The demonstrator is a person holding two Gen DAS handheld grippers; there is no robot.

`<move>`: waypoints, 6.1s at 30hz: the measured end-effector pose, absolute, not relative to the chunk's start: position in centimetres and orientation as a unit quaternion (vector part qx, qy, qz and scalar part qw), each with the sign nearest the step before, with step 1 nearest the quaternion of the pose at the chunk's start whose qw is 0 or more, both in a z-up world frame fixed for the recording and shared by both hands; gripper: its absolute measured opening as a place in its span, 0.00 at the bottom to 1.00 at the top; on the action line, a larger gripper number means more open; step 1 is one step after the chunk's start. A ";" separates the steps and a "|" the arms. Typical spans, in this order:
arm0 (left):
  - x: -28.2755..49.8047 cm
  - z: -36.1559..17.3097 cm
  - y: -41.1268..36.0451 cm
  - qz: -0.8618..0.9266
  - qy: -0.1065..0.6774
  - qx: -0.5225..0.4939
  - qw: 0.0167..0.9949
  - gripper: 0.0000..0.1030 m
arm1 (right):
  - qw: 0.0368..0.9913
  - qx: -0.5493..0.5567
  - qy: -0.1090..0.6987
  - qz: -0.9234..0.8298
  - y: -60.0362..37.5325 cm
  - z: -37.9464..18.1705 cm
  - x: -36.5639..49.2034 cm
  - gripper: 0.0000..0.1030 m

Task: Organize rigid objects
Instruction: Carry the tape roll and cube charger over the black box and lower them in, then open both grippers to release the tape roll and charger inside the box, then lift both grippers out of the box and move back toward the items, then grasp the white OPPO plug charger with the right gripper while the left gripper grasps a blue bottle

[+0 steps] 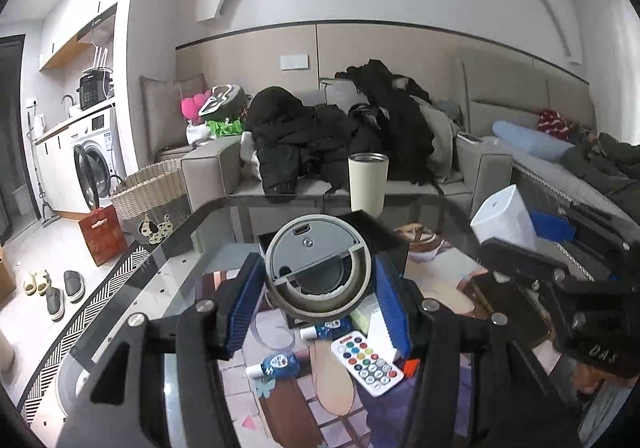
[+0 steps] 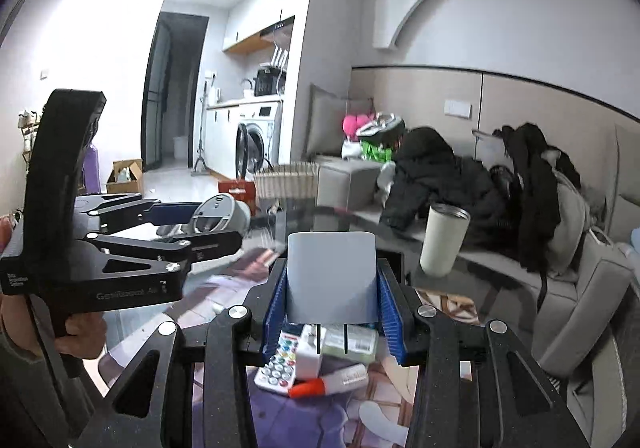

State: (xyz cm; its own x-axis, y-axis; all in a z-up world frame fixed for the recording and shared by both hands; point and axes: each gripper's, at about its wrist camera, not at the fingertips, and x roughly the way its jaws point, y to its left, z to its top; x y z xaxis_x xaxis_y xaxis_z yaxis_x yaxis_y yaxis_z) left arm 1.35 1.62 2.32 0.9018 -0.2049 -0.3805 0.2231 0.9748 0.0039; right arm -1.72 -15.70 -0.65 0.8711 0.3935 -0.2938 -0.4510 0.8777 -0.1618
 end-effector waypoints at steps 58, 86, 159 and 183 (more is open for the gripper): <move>22.7 -4.2 0.3 -0.076 0.436 -0.065 0.894 0.47 | 0.903 0.006 0.397 0.168 -14.1 -6.2 25.7 0.41; 22.3 -4.7 0.4 -0.075 0.438 -0.051 0.894 0.50 | 0.891 -0.004 0.422 0.166 -14.3 -6.9 26.1 0.41; 6.6 -3.6 4.1 -0.043 0.314 0.028 0.948 0.94 | 0.905 -0.061 0.374 0.195 -11.7 -7.0 10.9 0.65; 10.1 -10.6 3.3 -0.120 0.443 0.065 0.886 0.57 | 0.876 -0.066 0.436 0.197 -11.8 -11.5 12.4 0.62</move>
